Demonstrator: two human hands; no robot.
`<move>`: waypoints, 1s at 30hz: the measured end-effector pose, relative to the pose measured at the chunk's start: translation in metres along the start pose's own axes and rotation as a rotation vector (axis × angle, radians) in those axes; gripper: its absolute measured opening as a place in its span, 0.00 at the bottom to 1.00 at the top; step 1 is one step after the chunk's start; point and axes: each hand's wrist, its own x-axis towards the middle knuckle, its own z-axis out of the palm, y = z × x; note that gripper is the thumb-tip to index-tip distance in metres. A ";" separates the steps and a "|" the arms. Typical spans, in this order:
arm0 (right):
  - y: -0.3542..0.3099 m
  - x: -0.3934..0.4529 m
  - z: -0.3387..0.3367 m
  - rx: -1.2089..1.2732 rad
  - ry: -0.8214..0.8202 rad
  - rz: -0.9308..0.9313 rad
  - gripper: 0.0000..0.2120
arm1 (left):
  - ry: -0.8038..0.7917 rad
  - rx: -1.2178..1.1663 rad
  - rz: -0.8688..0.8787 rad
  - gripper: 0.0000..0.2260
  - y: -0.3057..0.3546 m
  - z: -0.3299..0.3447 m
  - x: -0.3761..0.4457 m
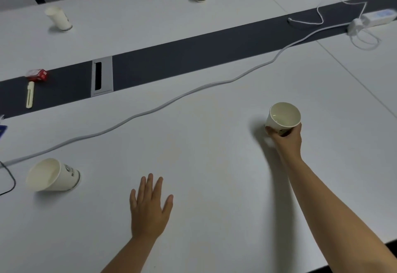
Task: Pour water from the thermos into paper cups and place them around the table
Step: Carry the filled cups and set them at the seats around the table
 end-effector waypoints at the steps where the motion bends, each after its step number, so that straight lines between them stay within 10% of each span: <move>1: 0.000 -0.001 0.000 -0.007 -0.003 -0.001 0.32 | -0.003 0.000 0.004 0.41 0.000 0.000 0.000; 9: 0.001 -0.043 0.005 -0.012 0.096 0.112 0.31 | 0.027 -0.138 0.030 0.43 -0.006 0.001 -0.004; 12: -0.014 -0.080 0.025 0.002 0.142 0.172 0.30 | 0.088 -0.378 0.026 0.22 -0.008 -0.008 -0.016; 19: -0.069 -0.208 0.053 0.190 0.106 0.145 0.21 | 0.102 -0.787 0.075 0.20 -0.023 -0.046 -0.082; 30: -0.034 -0.521 -0.074 0.124 0.183 0.053 0.17 | -0.530 -0.829 0.658 0.16 -0.029 -0.054 -0.241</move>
